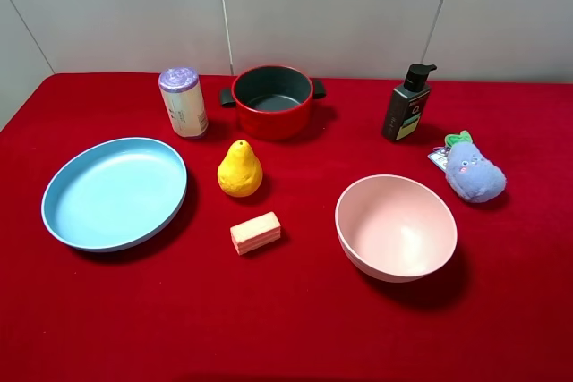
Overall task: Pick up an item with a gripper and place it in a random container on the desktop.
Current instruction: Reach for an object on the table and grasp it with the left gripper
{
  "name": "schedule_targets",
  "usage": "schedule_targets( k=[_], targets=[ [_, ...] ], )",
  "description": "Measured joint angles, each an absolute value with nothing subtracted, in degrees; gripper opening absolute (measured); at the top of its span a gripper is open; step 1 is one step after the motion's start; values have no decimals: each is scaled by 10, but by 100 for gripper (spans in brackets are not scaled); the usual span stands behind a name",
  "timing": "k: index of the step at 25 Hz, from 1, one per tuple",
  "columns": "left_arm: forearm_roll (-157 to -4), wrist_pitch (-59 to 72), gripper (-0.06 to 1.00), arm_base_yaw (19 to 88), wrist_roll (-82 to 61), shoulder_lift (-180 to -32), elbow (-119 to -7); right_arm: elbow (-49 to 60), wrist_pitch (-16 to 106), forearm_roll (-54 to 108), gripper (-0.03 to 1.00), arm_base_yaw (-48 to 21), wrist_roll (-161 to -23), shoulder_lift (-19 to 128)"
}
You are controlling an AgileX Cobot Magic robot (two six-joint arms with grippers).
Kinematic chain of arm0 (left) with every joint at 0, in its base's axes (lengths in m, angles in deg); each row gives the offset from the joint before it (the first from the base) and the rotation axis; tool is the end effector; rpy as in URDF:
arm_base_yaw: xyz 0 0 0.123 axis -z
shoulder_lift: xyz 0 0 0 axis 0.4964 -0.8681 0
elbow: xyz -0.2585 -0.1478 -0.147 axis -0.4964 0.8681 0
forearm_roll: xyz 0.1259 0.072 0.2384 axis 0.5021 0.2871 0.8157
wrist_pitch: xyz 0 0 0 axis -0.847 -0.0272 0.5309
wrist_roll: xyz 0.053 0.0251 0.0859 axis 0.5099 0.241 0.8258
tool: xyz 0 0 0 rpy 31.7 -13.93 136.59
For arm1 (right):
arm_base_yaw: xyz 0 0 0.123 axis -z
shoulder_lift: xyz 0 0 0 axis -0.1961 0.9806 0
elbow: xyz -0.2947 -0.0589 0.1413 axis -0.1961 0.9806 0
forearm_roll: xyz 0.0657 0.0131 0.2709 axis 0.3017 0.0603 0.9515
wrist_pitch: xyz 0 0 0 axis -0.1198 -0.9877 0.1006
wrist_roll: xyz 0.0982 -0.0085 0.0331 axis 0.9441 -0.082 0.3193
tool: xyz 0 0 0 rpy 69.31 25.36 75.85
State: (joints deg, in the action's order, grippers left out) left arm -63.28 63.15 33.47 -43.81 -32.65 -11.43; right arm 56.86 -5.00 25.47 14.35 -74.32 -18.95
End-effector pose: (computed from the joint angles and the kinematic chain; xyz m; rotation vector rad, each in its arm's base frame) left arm -0.0156 0.0063 0.2825 0.0845 2.0386 0.0420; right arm -0.0165 0.0109 0.2879 -0.0399 2.0042 0.0416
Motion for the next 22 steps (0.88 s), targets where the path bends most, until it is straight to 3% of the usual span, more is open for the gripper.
schedule_targets(
  k=[22],
  targets=[
    [-633,631,99,335,-441,-327,-114,569,-50,255,69,143,-743,-190]
  ],
)
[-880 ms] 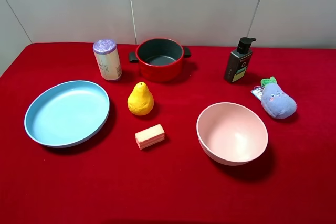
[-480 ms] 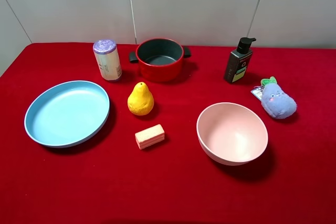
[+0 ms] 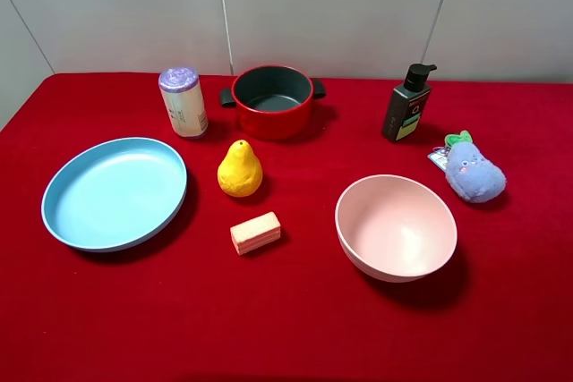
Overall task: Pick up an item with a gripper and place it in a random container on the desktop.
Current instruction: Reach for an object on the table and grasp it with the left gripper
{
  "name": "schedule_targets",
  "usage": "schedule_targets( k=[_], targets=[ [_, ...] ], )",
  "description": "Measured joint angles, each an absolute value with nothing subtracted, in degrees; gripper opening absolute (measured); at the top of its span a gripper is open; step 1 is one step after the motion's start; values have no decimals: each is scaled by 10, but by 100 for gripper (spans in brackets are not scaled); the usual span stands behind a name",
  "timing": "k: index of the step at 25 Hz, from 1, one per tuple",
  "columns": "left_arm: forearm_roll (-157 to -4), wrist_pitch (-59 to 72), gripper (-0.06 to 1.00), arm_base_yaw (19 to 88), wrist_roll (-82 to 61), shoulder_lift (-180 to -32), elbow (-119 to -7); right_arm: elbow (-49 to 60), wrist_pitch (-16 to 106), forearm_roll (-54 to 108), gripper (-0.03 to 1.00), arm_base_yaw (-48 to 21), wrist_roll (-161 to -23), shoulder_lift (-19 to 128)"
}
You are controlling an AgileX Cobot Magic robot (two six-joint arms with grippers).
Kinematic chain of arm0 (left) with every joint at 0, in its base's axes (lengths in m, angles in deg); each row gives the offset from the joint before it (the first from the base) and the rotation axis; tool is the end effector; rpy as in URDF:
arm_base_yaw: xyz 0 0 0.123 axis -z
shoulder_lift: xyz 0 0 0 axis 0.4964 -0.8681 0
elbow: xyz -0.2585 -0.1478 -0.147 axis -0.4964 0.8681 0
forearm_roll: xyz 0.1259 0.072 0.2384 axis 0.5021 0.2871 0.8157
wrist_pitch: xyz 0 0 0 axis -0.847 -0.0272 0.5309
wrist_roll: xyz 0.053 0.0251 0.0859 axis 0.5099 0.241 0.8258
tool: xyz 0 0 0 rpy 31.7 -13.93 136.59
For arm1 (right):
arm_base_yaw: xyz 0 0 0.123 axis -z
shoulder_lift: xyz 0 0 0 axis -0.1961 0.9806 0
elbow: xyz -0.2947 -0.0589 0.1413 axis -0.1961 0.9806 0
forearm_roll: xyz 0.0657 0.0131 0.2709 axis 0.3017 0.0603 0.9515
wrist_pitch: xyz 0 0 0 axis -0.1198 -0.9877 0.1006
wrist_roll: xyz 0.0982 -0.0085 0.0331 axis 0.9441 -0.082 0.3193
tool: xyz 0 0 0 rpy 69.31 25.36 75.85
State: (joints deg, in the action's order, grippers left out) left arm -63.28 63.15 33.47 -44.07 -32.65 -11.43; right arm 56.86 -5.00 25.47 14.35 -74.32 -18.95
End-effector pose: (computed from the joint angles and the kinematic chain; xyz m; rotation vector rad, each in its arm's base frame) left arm -0.0156 0.0063 0.2825 0.0799 2.0387 0.0392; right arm -0.0165 0.0109 0.2879 -0.0399 2.0042 0.0416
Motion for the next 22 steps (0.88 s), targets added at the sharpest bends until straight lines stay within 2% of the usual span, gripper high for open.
schedule_targets(
  k=[12,22],
  targets=[
    [-631,629,99,335,-465,-342,-133,569,-50,255,69,143,-743,-190],
    [-631,627,99,335,-466,-502,-213,569,-50,255,69,143,-743,-190]
  ],
)
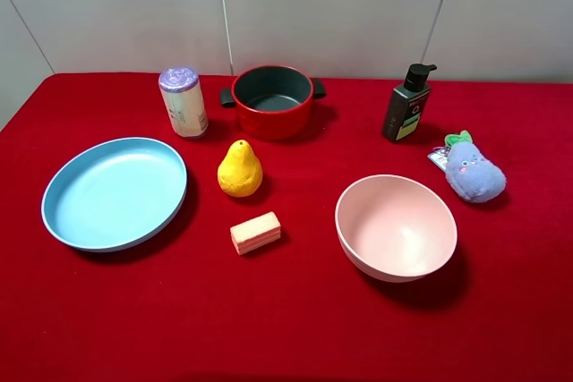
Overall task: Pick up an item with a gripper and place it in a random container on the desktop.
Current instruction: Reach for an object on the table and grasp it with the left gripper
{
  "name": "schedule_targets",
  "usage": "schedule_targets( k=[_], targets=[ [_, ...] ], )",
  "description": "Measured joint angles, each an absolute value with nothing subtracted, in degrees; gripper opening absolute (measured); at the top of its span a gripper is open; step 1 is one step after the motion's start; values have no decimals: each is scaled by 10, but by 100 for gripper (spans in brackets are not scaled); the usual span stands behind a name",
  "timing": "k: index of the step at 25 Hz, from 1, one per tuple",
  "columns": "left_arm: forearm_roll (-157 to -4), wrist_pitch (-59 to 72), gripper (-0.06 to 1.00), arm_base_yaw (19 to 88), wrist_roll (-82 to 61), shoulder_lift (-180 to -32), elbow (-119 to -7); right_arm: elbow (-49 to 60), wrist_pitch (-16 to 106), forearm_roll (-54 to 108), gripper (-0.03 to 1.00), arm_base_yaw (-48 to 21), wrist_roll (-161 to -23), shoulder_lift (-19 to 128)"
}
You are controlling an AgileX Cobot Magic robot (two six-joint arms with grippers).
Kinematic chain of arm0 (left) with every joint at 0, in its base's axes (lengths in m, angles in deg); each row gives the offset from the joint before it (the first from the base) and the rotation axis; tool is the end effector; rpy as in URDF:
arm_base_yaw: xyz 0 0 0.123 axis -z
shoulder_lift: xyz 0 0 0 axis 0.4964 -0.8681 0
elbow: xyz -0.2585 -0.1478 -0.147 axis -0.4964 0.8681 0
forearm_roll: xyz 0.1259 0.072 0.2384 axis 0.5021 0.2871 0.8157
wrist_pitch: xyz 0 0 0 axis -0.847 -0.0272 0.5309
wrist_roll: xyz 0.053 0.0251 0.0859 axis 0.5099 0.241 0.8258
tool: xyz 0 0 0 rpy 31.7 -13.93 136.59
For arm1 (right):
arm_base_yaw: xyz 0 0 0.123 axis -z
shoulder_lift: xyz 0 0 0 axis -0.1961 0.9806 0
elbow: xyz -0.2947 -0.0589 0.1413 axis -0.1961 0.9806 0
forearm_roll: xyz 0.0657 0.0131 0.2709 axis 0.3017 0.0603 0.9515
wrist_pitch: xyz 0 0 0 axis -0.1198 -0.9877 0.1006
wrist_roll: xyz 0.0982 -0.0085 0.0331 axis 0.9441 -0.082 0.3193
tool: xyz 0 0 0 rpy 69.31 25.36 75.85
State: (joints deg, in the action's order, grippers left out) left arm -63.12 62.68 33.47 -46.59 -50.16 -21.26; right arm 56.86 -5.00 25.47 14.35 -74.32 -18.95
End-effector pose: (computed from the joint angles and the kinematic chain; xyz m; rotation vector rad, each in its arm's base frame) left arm 0.0248 0.0040 0.3378 0.0425 2.1652 0.0215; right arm -0.0165 0.0109 0.2879 -0.0399 2.0042 0.0416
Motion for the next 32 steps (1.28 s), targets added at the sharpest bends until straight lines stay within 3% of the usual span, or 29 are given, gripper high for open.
schedule_targets(
  k=[32],
  targets=[
    [-639,672,99,335,-396,-1031,-557,569,-50,255,69,143,-743,-190]
  ],
)
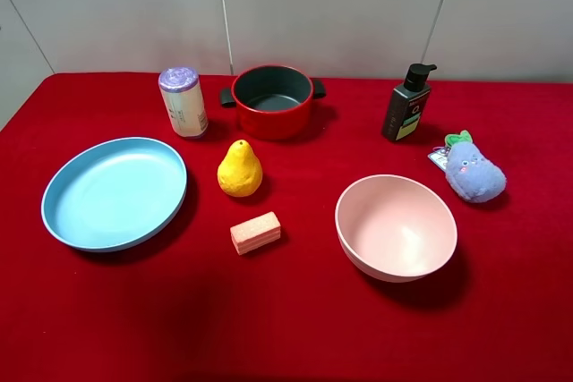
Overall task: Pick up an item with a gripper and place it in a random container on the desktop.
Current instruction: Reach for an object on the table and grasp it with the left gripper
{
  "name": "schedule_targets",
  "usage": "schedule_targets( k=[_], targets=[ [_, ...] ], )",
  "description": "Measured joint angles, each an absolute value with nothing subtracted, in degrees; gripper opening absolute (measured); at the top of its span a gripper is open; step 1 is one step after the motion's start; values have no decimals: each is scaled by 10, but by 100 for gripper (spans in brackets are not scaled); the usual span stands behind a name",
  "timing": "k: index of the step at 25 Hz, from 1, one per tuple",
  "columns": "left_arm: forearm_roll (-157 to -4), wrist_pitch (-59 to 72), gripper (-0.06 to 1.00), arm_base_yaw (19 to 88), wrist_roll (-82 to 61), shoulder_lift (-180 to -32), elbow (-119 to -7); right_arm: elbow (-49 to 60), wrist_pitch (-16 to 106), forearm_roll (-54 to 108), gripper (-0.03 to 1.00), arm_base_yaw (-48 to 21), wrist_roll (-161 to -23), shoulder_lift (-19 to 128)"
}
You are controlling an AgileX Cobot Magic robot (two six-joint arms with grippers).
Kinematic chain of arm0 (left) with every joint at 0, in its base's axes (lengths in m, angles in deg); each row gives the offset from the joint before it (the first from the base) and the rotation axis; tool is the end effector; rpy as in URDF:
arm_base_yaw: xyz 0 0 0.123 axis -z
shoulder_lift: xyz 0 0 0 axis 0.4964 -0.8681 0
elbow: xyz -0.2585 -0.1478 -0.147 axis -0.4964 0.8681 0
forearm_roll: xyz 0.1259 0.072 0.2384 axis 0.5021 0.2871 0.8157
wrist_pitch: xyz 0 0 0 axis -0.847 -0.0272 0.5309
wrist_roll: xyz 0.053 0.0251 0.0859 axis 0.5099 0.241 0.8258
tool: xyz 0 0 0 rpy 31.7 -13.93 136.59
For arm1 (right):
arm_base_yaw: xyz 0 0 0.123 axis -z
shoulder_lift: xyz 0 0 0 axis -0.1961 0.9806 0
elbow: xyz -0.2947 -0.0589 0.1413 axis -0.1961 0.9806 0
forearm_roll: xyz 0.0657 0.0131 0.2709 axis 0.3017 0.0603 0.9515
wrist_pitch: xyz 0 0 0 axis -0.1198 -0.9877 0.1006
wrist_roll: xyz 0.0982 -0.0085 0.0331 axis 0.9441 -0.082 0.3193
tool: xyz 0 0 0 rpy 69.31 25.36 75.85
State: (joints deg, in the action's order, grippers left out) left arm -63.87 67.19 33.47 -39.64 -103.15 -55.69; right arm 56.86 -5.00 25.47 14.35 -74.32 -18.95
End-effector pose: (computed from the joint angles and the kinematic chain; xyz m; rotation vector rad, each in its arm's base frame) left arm 0.2543 -0.0119 0.4133 0.2129 2.5610 0.0742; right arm -0.0165 0.0109 0.2879 -0.0399 2.0042 0.0416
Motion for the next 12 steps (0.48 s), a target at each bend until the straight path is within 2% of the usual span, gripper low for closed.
schedule_targets(
  k=[12],
  targets=[
    [-666,698,99,335,-350,-1213,-699,569,-50,255,69,143,-743,-190]
  ],
)
